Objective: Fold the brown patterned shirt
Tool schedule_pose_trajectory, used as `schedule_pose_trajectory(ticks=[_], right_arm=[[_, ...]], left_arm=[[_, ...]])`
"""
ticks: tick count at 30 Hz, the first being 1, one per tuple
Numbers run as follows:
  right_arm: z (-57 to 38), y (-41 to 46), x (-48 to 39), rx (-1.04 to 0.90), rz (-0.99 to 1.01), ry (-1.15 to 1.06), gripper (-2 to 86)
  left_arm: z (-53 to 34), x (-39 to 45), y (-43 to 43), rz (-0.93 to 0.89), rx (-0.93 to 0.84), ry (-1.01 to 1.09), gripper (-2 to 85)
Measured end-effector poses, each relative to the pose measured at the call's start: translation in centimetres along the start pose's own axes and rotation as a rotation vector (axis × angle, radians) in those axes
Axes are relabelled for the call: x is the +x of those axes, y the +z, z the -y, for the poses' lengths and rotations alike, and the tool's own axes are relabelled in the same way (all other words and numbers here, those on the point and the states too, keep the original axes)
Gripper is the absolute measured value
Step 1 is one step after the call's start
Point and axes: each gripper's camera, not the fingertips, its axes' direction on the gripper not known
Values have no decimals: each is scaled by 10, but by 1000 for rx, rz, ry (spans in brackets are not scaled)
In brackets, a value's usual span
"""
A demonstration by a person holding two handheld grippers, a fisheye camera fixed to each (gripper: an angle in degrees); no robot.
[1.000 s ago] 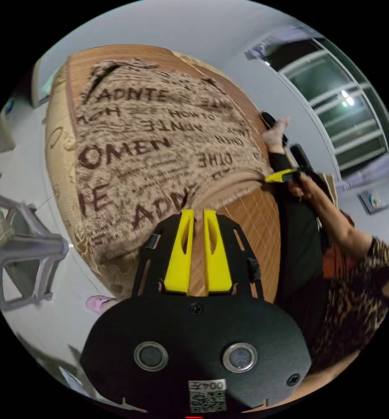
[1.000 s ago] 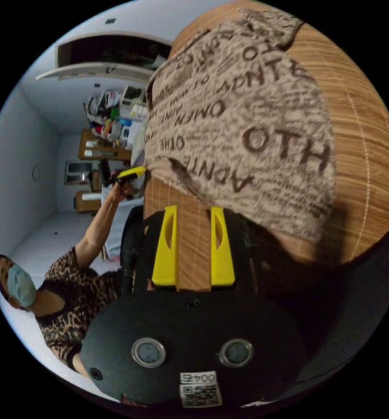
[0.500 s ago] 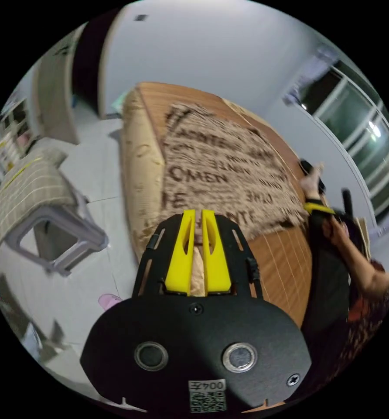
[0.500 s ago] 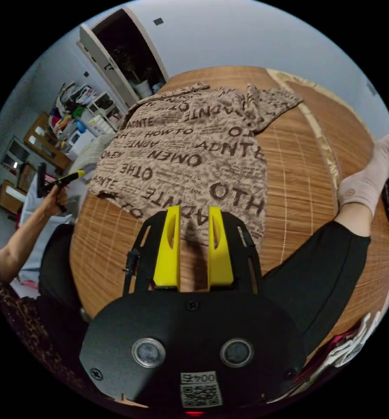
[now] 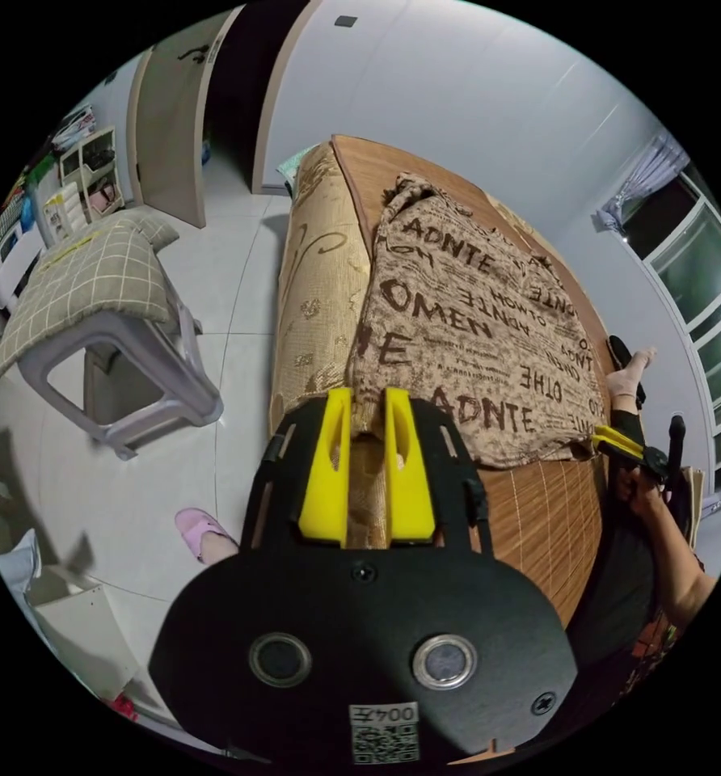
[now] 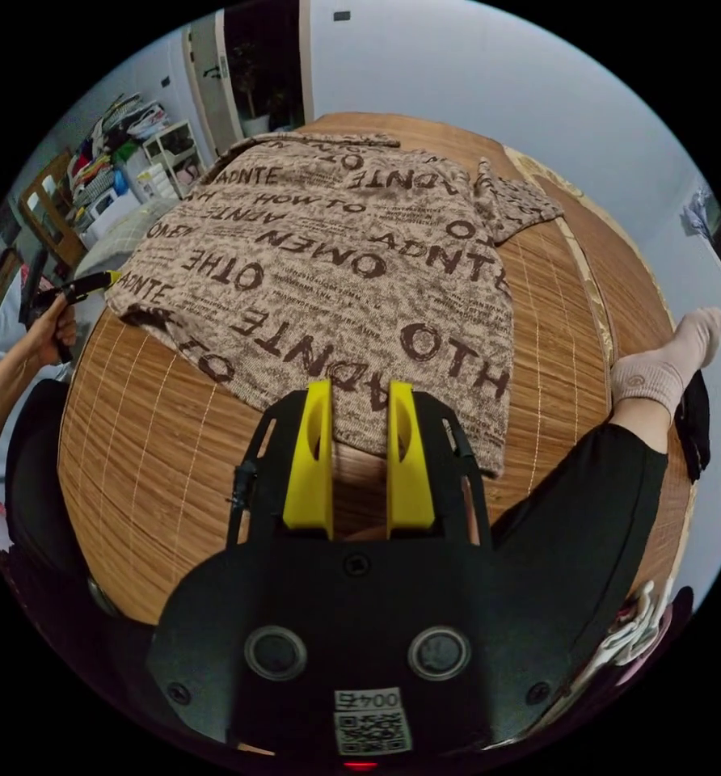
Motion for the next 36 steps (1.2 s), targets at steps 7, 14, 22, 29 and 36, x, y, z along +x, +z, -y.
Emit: schedule_pose_trajectory(ticks=[7,14,22,29,36], right_arm=[[8,15,-4,-70,17,44,113],[10,21,-13,-292,42,75,123],[4,34,-35,-484,43,51,123],[-11,42,-55,-652,22,-23,124],[-29,35,-68,-761,111,-126,169]], left_arm=[[-16,9,-22,13,-14,-20,22],[-63,23,-40,29,-117,30,19],[-118,61,-55,138,-227,188,20],[-151,93,-55,127,-446,339,25],[-199,96,-85,8,-494,359,36]])
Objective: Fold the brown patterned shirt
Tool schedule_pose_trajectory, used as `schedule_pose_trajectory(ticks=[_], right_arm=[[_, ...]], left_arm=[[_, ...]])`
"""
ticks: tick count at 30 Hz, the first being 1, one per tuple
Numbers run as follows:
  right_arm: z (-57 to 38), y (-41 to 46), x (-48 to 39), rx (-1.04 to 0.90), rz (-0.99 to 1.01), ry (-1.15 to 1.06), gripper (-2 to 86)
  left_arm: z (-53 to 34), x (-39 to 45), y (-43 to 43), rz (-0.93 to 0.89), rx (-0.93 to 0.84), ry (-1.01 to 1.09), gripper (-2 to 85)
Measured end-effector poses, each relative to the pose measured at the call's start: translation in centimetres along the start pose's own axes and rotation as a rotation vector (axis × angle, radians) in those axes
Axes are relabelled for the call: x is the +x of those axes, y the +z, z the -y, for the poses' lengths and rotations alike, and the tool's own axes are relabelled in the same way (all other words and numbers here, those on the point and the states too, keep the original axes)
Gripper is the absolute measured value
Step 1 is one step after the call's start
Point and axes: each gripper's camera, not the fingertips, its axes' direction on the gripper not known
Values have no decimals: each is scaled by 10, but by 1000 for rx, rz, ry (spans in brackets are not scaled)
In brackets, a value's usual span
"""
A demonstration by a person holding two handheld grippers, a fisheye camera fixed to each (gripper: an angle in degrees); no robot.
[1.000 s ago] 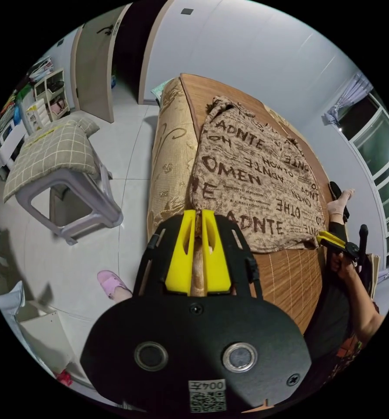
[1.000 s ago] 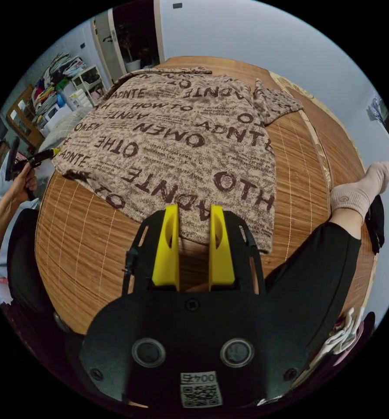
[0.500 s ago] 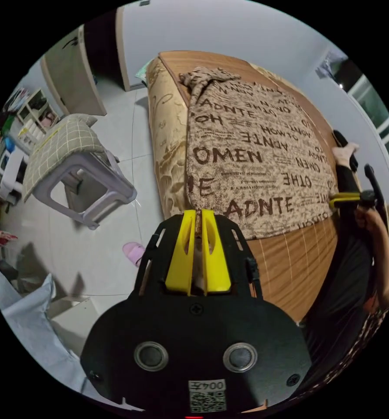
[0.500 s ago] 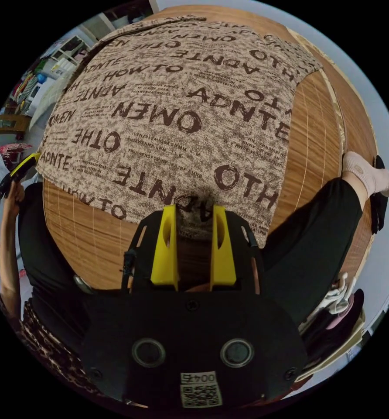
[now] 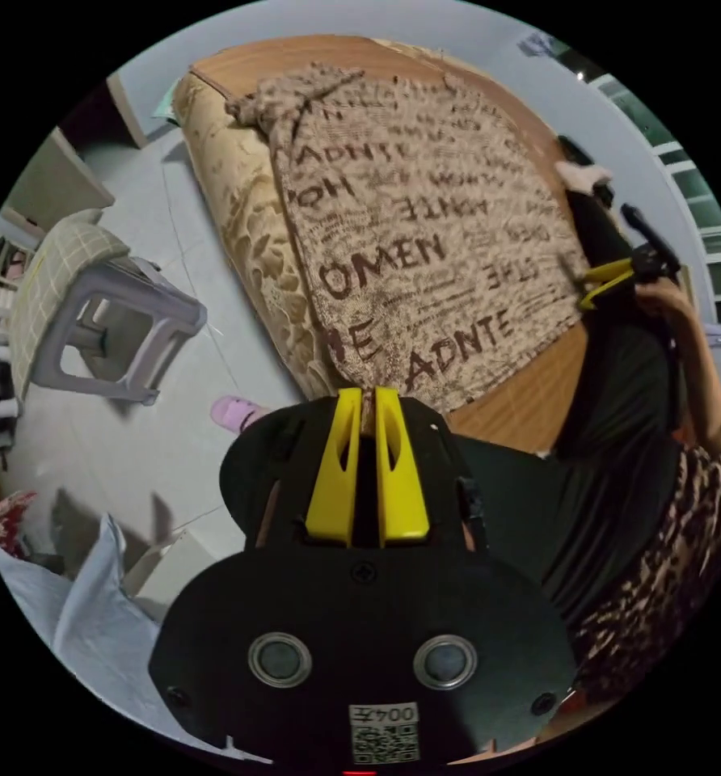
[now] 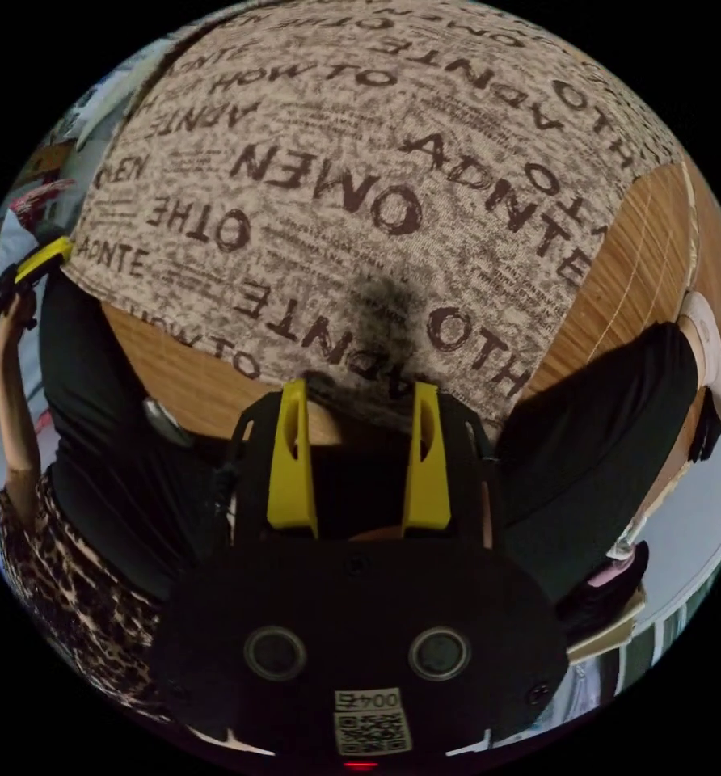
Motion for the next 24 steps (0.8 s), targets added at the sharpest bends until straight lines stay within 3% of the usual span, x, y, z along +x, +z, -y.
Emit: schedule_pose_trajectory(ticks=[6,11,17,20,24], right_arm=[[-43,-52,25,481,92,123,167],[-18,-46,27,725,8,229,190],[31,-36,21,684,-97,228,217],[52,-20,21,571,-102,208,225],[44,-16,18,592,-102,212,226]], left_arm=[[-29,19,-47,85,303,-21,81],[40,78,-21,130,441,88,125],[103,112,51,250,316,99,167],[101,120,67,243,318,87,180],[92,133,74,239,308,105,187]])
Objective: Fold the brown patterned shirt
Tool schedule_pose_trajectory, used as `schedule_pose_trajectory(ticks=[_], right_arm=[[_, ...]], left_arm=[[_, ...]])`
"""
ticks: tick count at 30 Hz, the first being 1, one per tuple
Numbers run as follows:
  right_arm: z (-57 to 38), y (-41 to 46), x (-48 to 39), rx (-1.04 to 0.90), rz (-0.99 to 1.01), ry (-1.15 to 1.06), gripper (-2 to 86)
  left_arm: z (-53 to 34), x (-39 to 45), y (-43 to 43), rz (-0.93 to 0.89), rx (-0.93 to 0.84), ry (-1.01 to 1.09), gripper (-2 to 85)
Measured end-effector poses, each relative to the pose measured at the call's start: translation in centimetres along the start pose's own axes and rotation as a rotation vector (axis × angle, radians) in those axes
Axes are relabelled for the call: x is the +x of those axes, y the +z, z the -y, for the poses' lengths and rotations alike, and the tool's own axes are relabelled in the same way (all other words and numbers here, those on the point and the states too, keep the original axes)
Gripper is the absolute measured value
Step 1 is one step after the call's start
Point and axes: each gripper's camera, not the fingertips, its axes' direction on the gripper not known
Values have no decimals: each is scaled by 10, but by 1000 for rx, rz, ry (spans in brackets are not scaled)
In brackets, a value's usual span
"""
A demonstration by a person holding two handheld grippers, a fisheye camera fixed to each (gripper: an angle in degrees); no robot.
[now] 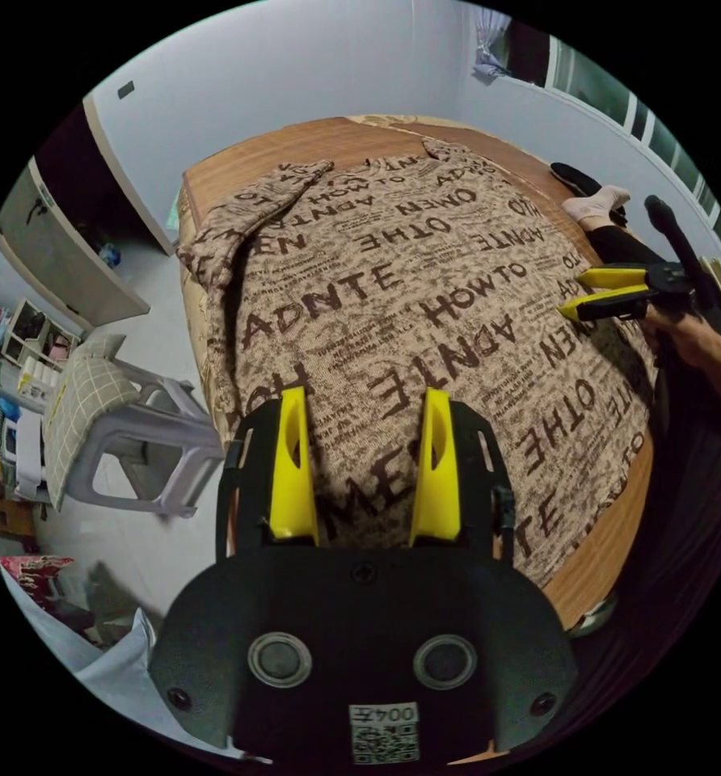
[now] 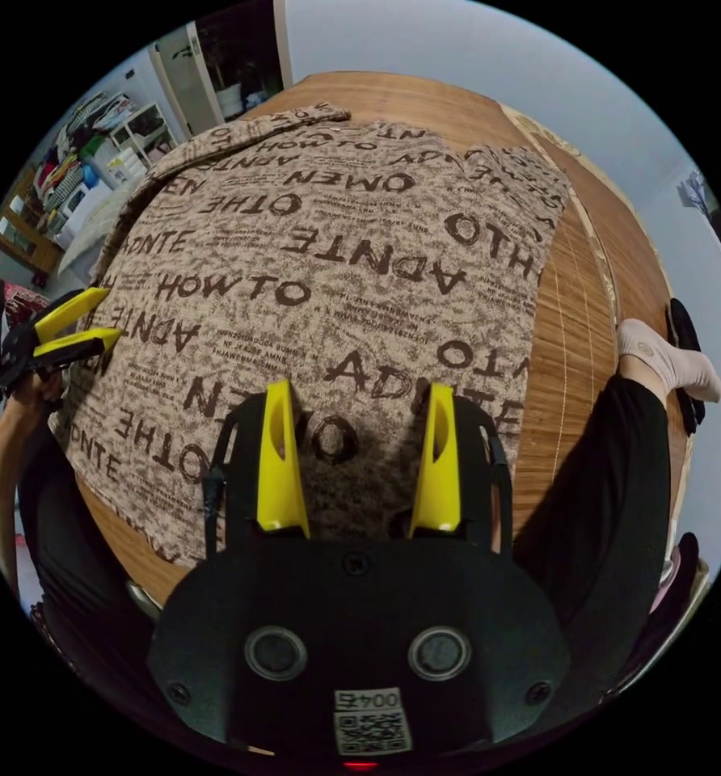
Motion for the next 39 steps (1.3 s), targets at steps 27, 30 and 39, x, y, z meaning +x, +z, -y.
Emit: schedule_pose_trajectory(ticks=[27,30,39], right_arm=[[-68,-74,16,-31,30,112,189],[-71,-86,5,43,22,94,185],[-64,-99,-10,115,115,148,167]], left_arm=[[-50,100,10,24,32,-81,200],[-49,103,13,25,35,-79,200],[-44,108,24,31,41,-76,201]])
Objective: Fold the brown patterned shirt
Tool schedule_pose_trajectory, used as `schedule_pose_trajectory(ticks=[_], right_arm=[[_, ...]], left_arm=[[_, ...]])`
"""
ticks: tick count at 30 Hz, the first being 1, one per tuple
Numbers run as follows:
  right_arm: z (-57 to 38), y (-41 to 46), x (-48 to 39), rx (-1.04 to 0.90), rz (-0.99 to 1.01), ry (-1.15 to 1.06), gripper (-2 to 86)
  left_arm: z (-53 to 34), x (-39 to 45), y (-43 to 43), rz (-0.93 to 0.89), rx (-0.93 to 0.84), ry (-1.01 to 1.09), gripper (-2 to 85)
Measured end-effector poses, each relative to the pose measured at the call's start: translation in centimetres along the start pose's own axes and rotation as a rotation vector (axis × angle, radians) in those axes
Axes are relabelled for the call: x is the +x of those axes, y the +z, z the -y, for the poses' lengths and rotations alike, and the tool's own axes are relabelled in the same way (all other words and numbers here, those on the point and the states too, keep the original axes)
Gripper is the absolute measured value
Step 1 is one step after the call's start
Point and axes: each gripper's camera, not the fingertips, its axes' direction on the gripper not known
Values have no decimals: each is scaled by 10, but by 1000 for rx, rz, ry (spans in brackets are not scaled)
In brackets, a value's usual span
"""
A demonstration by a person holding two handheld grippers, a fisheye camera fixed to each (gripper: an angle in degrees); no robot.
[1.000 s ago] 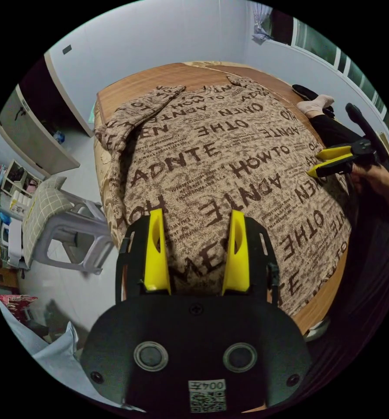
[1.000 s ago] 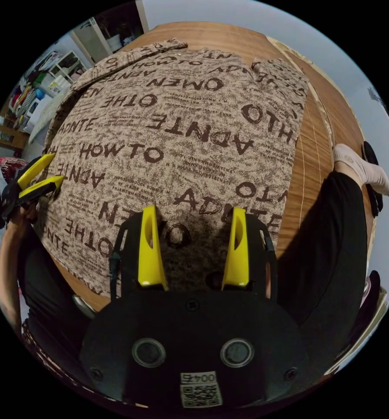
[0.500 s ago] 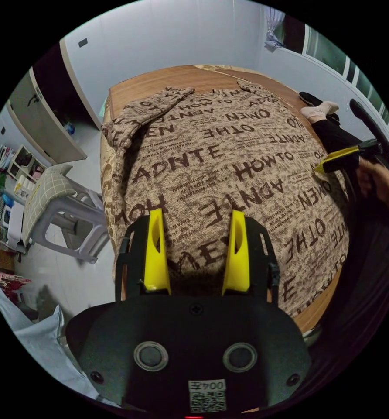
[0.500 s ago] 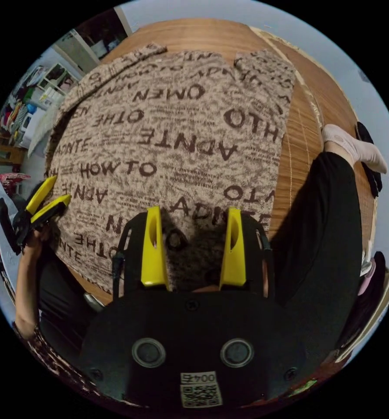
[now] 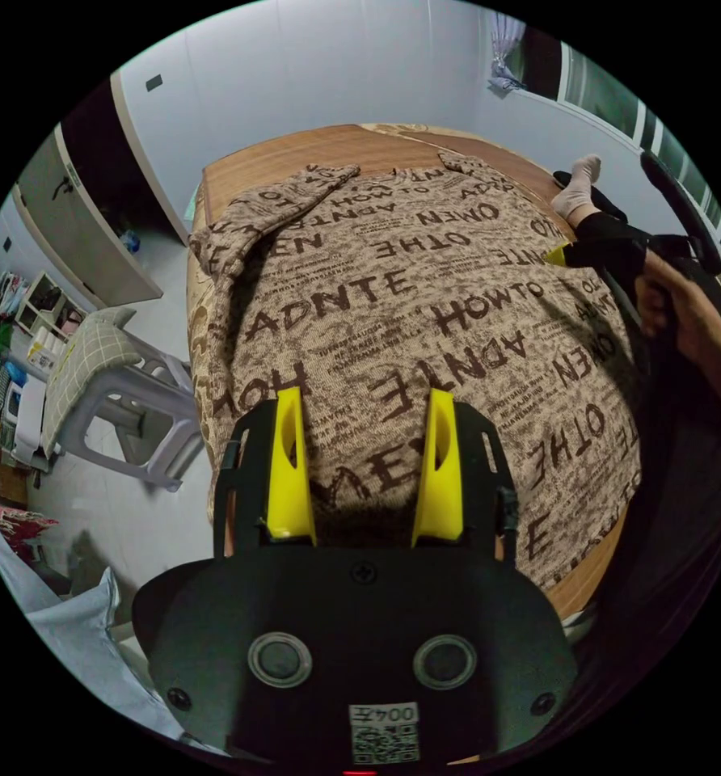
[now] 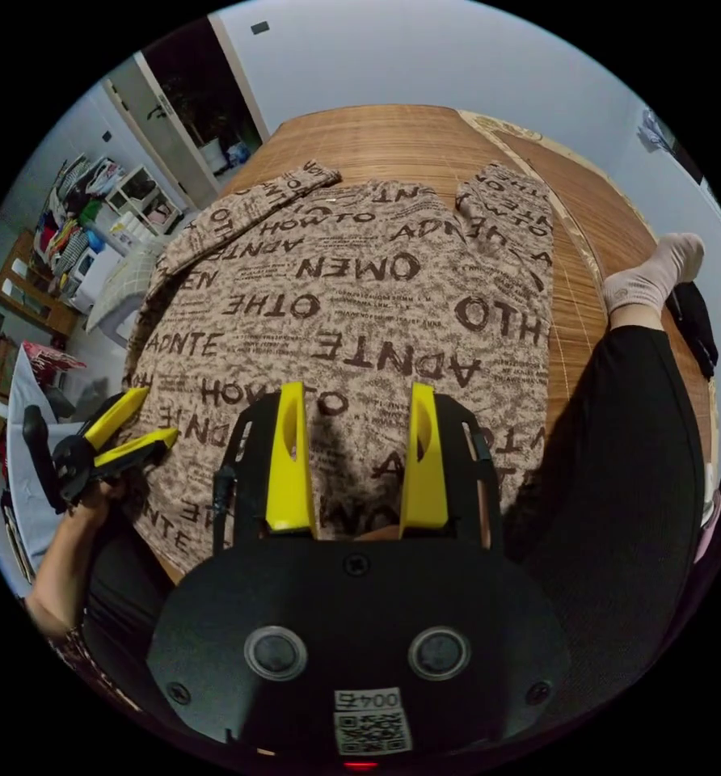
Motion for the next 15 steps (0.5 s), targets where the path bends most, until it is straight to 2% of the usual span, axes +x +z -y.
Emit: schedule_pose_trajectory(ticks=[6,10,15], right_arm=[[-16,25,-20,-83,-117,-112,176],[-34,14,-21,24,-98,-134,179],[-41,1,-23,48,-88,-133,179]], left_arm=[[3,1,7,-5,10,-2,203],[7,-3,6,-23,31,-34,215],[31,-8,-14,19,193,-79,209]])
